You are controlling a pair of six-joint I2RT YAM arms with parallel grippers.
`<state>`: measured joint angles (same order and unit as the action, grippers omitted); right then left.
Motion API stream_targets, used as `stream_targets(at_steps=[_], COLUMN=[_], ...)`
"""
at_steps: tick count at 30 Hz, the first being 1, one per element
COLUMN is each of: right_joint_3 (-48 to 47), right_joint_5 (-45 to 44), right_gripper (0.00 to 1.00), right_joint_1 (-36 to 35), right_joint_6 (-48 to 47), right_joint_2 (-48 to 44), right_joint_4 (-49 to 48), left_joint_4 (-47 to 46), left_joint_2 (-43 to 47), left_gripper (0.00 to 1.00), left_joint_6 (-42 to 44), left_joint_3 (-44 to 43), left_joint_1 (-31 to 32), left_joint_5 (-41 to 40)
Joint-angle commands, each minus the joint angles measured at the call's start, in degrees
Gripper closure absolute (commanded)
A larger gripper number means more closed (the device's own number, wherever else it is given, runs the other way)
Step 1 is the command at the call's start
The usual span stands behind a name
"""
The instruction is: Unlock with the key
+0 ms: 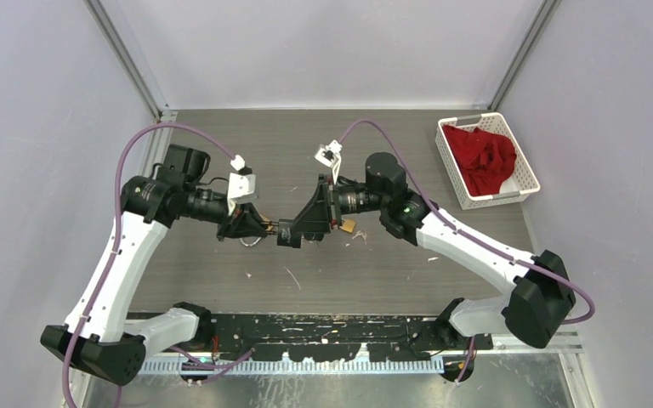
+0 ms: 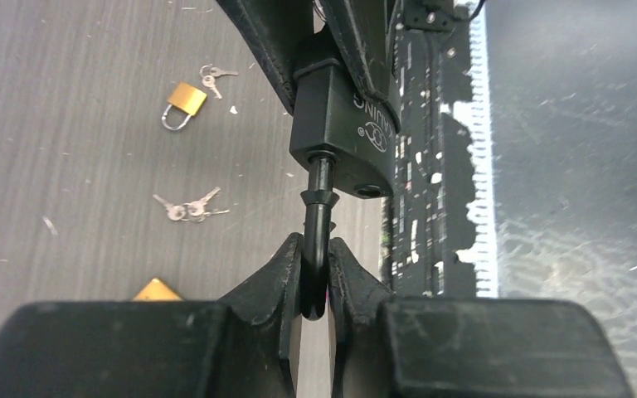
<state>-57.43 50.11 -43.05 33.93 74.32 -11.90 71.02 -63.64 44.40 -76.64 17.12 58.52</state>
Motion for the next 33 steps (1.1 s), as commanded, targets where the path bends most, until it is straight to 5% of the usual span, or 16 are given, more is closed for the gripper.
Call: stream_targets(at_steps=[1, 9, 20, 24, 27, 29, 33], right_joint_3=[-3.1, -1.0, 1.4, 3.3, 4.4, 4.3, 3.3], right_joint_5=[0.7, 3.0, 1.5, 0.2, 0.0, 0.0, -2.0], right_gripper=[0.99, 0.99, 0.99, 0.99, 0.99, 0.99, 0.99], right_joint_1=[0.4, 2.3, 2.7, 5.5, 9.4, 12.3, 18.8], right_joint_6=[5.9, 24.9, 35.5, 36.6, 36.1, 33.4, 23.6], right_joint_2=[2.1, 8.9, 11.9, 11.6, 11.2, 11.0, 10.5], right_joint_4=[-5.6, -17.4, -23.2, -23.2, -21.6, -18.3, -6.2], left_joint_4=[-0.8, -30.2, -54.3, -53.9, -42.3, -33.8, -24.4], left_joint_2=[3.2, 17.8, 26.0, 24.3, 21.4, 18.7, 13.3], left_gripper=[0.88, 0.89, 0.86, 0.43, 0.09, 0.0, 0.01], left_joint_6=[11.7, 25.6, 55.2, 55.8, 52.8, 49.4, 43.4], left_joint_3=[-0.8, 17.2, 37.2, 37.9, 32.3, 28.0, 23.1], left_joint_1=[0.4, 2.5, 3.3, 3.3, 3.3, 3.3, 3.3], left_joint_5=[-3.6, -16.2, -16.7, -16.5, -18.8, -20.5, -26.6])
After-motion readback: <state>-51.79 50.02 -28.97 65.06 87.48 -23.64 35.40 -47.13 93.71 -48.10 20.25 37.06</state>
